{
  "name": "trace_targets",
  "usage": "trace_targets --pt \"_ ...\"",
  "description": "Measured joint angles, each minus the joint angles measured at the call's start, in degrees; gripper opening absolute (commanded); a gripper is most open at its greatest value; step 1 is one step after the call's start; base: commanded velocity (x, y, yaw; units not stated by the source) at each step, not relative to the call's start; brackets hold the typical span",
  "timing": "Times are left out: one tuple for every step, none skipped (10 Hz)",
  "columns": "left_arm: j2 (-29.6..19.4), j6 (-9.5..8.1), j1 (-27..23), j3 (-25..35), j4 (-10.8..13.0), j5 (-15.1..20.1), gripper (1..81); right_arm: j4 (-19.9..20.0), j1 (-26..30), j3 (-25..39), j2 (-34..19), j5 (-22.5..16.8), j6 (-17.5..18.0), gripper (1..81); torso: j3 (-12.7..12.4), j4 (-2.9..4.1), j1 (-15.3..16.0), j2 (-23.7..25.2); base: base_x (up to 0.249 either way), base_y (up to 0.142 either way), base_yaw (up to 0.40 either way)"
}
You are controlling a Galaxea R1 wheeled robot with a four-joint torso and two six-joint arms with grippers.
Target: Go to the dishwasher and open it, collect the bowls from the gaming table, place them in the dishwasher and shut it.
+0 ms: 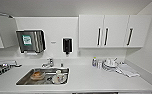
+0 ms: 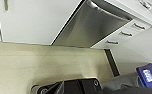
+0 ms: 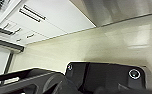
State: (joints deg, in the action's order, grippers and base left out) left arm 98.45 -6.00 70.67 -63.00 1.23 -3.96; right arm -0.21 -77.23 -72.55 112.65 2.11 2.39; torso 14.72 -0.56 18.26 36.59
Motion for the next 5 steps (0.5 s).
trace_targets --pt "-0.83 -0.11 -1.01 2.19 0.44 0.68 81.1 -0.01 1.29 0.24 -0.55 -0.07 0.59 81.1 1.90 0.00 1.27 2.01 0.000 0.000 0.000" --pt "-1.79 -0.26 -2.01 3.72 0.80 0.96 81.1 0.00 2.07 0.24 -0.59 0.17 0.69 81.1 3.80 0.00 2.56 4.00 0.000 0.000 0.000" --pt "-2.40 -0.30 -2.95 4.63 1.11 1.22 81.1 0.00 2.56 0.35 -0.55 0.01 0.69 81.1 5.55 0.00 3.76 5.86 0.000 0.000 0.000" --pt "-2.28 -0.30 -4.02 5.12 1.27 1.38 81.1 0.00 3.28 0.66 -0.61 -0.18 0.69 81.1 7.25 0.00 5.11 7.98 0.000 0.000 0.000" --pt "-2.08 -0.33 -4.72 5.18 1.38 1.33 81.1 -0.01 4.22 1.72 -0.91 -0.05 0.78 81.1 7.65 0.00 6.18 9.60 0.000 0.000 0.000"
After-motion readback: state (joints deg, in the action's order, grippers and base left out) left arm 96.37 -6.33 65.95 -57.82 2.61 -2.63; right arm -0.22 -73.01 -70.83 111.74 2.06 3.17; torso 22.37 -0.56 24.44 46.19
